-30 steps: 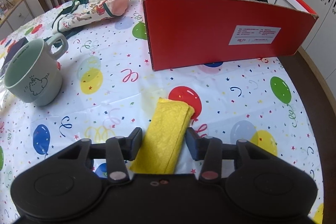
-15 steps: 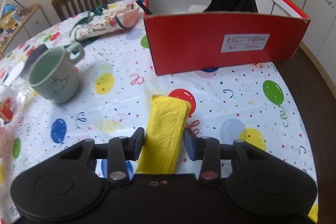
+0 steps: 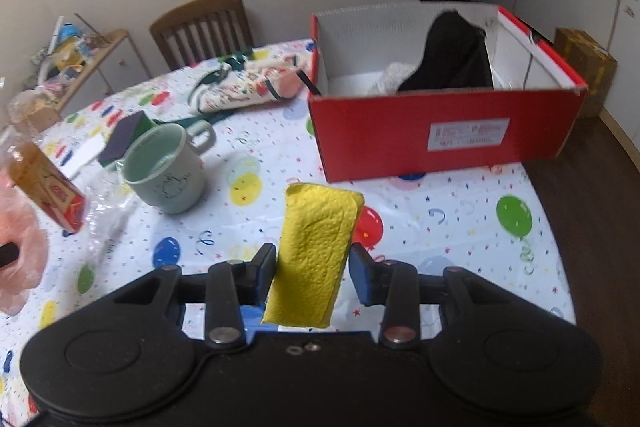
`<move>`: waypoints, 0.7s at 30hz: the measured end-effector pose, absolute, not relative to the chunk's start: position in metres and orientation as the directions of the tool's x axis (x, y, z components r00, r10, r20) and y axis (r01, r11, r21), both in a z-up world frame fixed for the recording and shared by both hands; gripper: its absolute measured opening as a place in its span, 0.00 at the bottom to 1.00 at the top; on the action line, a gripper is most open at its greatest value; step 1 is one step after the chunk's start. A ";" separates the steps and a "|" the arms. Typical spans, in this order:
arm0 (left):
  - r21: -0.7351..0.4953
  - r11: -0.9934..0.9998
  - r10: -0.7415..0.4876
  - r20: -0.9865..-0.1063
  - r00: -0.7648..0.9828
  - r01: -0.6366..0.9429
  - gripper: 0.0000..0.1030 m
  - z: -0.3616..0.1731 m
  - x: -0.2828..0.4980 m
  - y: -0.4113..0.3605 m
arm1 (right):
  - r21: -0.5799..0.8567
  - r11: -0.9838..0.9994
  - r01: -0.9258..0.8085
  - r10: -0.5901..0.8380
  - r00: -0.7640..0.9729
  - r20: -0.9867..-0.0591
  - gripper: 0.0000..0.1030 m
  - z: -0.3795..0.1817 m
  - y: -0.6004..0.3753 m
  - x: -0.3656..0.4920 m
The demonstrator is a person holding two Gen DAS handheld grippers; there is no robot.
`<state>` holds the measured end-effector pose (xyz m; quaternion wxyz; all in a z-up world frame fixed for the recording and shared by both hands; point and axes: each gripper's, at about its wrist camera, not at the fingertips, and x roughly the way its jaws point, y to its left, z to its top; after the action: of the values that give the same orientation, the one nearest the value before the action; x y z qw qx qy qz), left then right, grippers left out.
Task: Organize soft objects
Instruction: 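Carry the yellow cloth and pink puff with both grippers over the shoebox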
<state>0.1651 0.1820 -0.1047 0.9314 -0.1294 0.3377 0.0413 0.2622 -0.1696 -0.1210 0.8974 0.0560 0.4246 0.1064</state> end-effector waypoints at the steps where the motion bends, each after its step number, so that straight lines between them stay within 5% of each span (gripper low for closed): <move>1: -0.214 0.965 -0.017 -0.635 0.772 -0.155 0.25 -0.101 0.165 0.177 | 0.194 0.969 -0.153 0.247 0.618 -0.746 0.37 -0.116 -0.172 0.261; 21: -0.203 0.972 -0.215 -0.587 0.780 0.115 0.25 -0.055 0.236 0.041 | 0.150 0.966 -0.211 0.255 0.666 -0.702 0.37 -0.044 -0.255 0.301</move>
<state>0.2359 0.0406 -0.0546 0.9403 -0.0781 0.3195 -0.0879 0.3007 -0.2553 -0.0438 0.9121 0.0281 0.3885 0.1276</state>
